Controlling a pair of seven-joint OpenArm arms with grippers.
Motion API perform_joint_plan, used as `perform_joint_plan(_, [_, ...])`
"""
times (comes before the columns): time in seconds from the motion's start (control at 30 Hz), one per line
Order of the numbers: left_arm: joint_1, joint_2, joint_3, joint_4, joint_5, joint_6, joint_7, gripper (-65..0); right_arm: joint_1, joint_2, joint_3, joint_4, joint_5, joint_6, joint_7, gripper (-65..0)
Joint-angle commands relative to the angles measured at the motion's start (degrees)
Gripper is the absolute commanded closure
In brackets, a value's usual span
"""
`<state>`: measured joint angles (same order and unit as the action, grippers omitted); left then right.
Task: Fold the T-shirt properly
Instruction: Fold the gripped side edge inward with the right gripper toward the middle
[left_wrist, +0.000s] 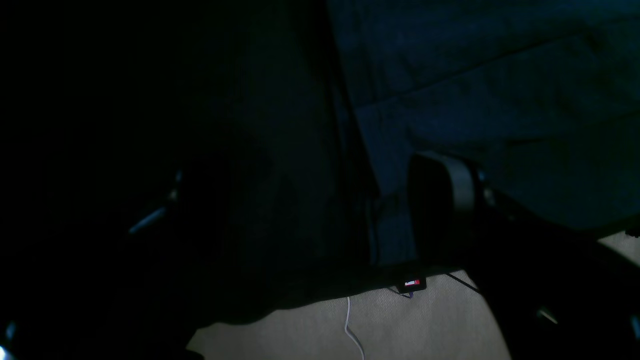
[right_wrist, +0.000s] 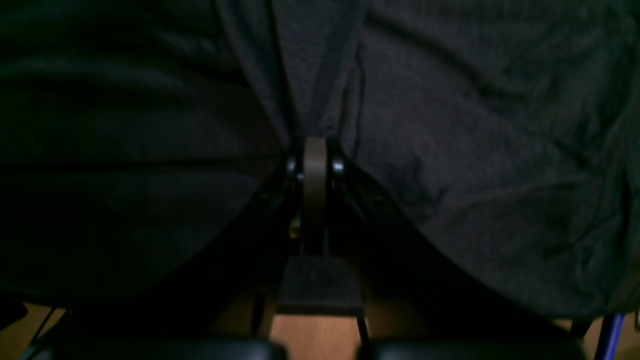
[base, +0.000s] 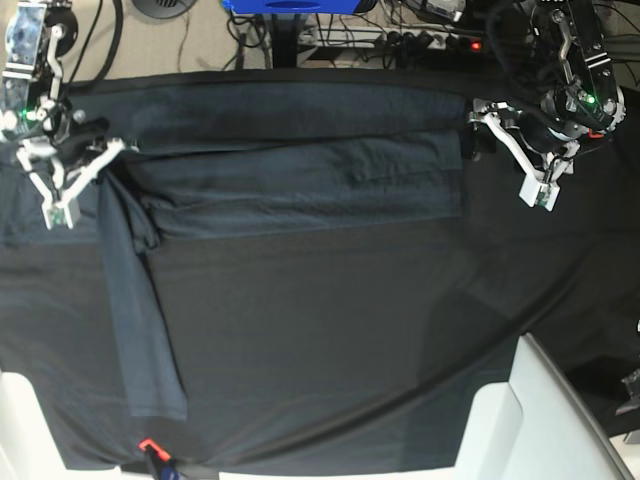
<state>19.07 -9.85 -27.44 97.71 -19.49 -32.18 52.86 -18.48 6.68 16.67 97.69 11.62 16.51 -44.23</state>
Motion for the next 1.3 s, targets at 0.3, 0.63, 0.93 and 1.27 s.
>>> perform_joint_plan(0.3, [-0.21, -0.75, -0.21, 0.71, -0.34, -0.21, -1.04, -52.5, -3.45, -1.36, 4.39, 1.17, 0.21, 0.15, 0.58, 0.0])
perform_joint_plan(0.63, [-0.21, -0.75, -0.03, 0.71, -0.34, -0.21, -0.95, -52.5, -5.04, -2.77, 4.04, 0.82, 3.99, 0.15, 0.58, 0.0])
perform_joint_plan(0.93, [-0.21, -0.75, -0.56, 0.71, -0.34, -0.21, -0.95, -52.5, -2.22, -2.68, 4.13, 4.24, 3.99, 0.15, -2.23, -22.8])
perform_joint_plan(1.27, [0.49, -0.75, -0.56, 0.79, -0.34, -0.21, -1.12, -52.5, 27.40, 3.30, 3.69, -21.78, 3.64, 0.15, -1.62, -23.0])
